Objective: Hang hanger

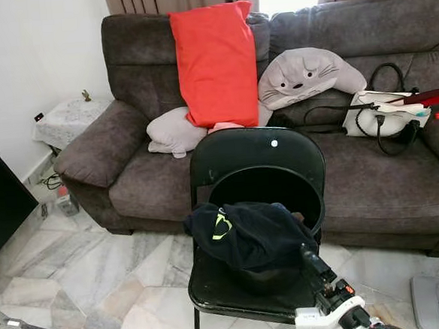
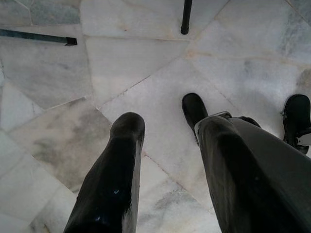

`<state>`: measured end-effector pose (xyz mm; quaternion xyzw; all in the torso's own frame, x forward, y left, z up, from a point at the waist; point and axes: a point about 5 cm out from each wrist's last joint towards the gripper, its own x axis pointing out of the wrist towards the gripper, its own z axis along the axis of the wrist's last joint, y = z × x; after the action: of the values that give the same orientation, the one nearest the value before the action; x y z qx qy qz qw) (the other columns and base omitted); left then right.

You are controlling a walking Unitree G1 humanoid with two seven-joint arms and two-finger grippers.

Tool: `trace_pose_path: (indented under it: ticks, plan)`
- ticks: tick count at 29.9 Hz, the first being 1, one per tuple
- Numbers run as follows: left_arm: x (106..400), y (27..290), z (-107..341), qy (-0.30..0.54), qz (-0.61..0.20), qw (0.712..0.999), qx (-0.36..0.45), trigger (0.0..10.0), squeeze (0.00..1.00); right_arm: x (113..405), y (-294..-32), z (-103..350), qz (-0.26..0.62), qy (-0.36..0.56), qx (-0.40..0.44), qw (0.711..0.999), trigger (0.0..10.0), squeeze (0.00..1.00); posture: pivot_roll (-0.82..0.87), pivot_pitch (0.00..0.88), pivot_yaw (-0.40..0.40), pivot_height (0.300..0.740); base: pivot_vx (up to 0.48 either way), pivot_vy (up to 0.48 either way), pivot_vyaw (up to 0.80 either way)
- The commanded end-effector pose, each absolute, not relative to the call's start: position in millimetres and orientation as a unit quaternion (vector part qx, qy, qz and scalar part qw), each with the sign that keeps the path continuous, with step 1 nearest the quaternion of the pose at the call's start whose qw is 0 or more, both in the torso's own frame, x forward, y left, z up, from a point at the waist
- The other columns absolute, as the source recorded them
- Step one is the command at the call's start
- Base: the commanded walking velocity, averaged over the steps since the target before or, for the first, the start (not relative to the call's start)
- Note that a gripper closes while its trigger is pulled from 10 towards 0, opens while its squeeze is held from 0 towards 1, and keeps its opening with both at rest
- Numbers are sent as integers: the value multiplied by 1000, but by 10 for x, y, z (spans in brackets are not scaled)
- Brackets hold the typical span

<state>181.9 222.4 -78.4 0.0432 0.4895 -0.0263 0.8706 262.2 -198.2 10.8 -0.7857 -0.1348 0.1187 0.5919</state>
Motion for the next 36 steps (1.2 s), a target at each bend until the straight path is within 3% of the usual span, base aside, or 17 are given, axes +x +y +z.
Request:
trace_pose_path:
  ticks: [1, 28, 32, 36]
  plan:
    - [1797, 2257, -788, 493, -17, 869, 41, 10000, 0, 2606, -1929, 82, 129, -142, -782, 593, 10000, 0, -112, 0, 93, 740, 0, 0, 0]
    - [1797, 2257, -788, 493, -17, 869, 41, 10000, 0, 2606, -1929, 82, 129, -142, -782, 593, 10000, 0, -112, 0, 93, 740, 0, 0, 0]
    - [1798, 2292, -780, 489, -12, 871, 46, 10000, 0, 2688, -1948, 28, 147, -129, -796, 572, 10000, 0, -69, 1, 111, 740, 0, 0, 0]
    - [1800, 2294, -778, 489, -12, 871, 47, 10000, 0, 2685, -1959, 4, 153, -118, -799, 570, 10000, 0, -67, 2, 110, 740, 0, 0, 0]
